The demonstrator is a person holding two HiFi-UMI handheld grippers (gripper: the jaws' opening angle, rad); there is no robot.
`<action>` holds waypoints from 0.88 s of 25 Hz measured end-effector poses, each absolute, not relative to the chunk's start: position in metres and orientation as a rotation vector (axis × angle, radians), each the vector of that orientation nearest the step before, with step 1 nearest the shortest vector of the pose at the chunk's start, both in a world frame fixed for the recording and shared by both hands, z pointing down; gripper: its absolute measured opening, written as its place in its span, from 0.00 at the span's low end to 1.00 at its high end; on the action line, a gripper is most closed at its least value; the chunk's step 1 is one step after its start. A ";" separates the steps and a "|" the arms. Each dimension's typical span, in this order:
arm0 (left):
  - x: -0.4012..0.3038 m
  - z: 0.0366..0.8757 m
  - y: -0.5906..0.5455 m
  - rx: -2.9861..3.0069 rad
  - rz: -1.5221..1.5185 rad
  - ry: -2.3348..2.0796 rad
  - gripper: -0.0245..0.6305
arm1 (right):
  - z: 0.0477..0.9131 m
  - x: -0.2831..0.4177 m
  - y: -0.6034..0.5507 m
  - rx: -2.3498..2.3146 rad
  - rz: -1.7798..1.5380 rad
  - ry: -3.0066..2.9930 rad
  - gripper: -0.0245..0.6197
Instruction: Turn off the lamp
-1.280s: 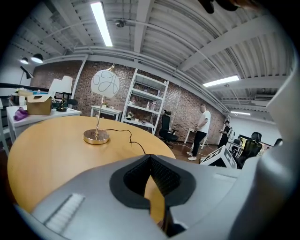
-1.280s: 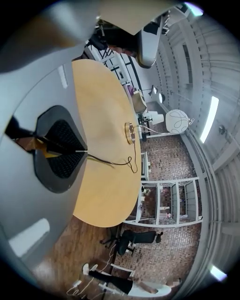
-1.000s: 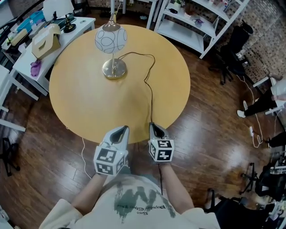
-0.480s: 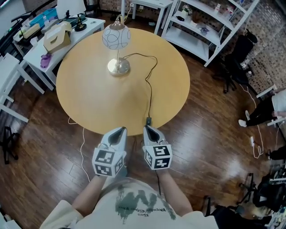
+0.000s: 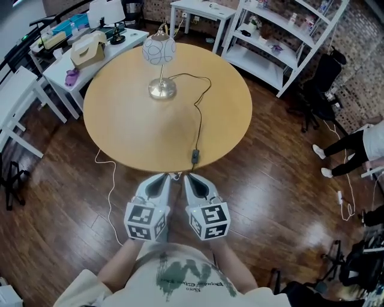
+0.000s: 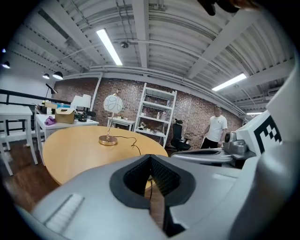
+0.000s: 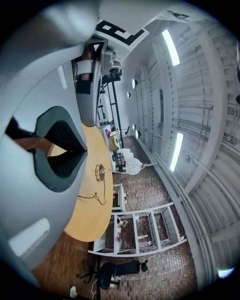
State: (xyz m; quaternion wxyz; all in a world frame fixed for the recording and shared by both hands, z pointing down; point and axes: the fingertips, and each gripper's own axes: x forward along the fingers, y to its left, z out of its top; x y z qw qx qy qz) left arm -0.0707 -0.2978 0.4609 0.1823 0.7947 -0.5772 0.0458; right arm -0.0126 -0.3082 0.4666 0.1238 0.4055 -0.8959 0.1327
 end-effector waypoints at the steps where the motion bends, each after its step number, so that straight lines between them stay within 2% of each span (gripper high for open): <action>1: -0.068 0.458 -0.293 2.245 0.126 -1.636 0.03 | 0.462 -0.012 -0.301 1.170 0.378 -2.625 0.04; 22: -0.054 0.420 -0.206 2.277 0.104 -1.744 0.03 | 0.418 -0.009 -0.218 1.094 0.299 -2.780 0.04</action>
